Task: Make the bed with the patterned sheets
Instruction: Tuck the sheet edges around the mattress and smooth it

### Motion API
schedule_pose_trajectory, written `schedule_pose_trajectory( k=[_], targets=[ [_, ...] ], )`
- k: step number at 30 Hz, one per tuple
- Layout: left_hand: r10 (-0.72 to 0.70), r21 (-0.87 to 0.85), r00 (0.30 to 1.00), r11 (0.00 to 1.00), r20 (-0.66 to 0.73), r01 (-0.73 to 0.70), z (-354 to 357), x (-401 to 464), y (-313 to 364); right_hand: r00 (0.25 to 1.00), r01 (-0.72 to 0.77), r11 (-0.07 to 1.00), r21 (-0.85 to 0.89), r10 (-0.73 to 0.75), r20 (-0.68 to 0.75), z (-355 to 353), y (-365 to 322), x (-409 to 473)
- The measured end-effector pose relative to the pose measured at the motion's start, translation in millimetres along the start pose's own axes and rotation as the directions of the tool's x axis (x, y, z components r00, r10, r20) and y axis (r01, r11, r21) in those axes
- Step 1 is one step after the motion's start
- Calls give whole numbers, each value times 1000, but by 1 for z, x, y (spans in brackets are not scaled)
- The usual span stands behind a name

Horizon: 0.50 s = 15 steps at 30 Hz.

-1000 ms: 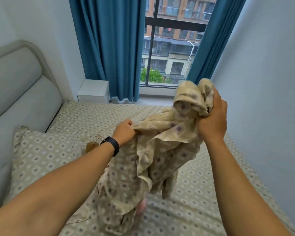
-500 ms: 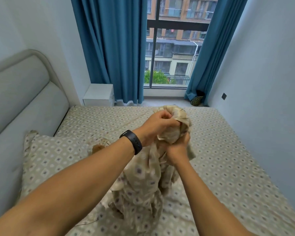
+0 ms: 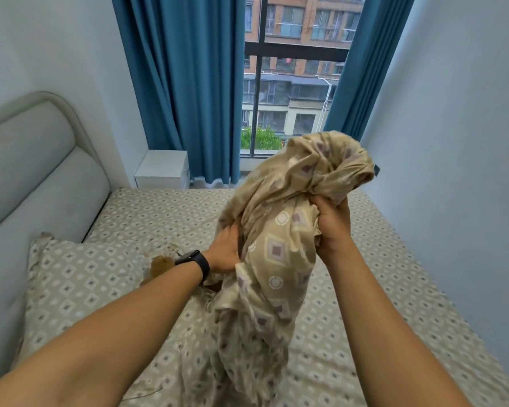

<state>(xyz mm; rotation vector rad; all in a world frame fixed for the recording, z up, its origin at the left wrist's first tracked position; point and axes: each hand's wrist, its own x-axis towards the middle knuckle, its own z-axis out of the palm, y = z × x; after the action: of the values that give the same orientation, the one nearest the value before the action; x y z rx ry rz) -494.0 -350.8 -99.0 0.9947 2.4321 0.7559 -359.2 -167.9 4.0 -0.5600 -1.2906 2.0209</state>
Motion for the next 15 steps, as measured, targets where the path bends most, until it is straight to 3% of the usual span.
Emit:
schedule_pose_trajectory(
  k=[4, 6, 7, 8, 9, 11, 12, 13, 15],
  targets=[
    [1, -354, 1000, 935, 15, 4, -4, 1, 25, 992, -102, 977, 185, 86, 90, -4, -10, 12],
    [-4, -364, 999, 931, 31, 16, -5, 0, 25, 999, -4, 996, 93, 7, -34, -15, -17, 21],
    [-20, -347, 1000, 938, 23, 26, -7, 0, 21, 986, 86, 993, -80, -96, -133, -22, -24, 23],
    [-55, -333, 998, 941, 4, 54, -11, 0, 16, 953, 159, 933, -322, -231, -198, -32, -27, 25],
    [-107, -352, 994, 931, -18, 94, -18, 0, 14, 920, 177, 796, -580, -343, -191, -40, -31, 24],
    [-175, -425, 978, 899, -115, 111, -31, 2, 18, 924, 84, 418, -904, -373, -87, -55, -29, 20],
    [-191, -457, 967, 884, -167, 96, -38, 3, 26, 947, 52, 260, -964, -319, -35, -60, -24, 18],
    [-217, -498, 953, 863, -210, 87, -44, 6, 37, 971, 35, 173, -984, -240, -8, -63, -18, 16],
    [-260, -585, 924, 809, -279, 51, -52, 15, 57, 993, 53, 180, -982, -112, 33, -55, -7, 9]
  ],
)
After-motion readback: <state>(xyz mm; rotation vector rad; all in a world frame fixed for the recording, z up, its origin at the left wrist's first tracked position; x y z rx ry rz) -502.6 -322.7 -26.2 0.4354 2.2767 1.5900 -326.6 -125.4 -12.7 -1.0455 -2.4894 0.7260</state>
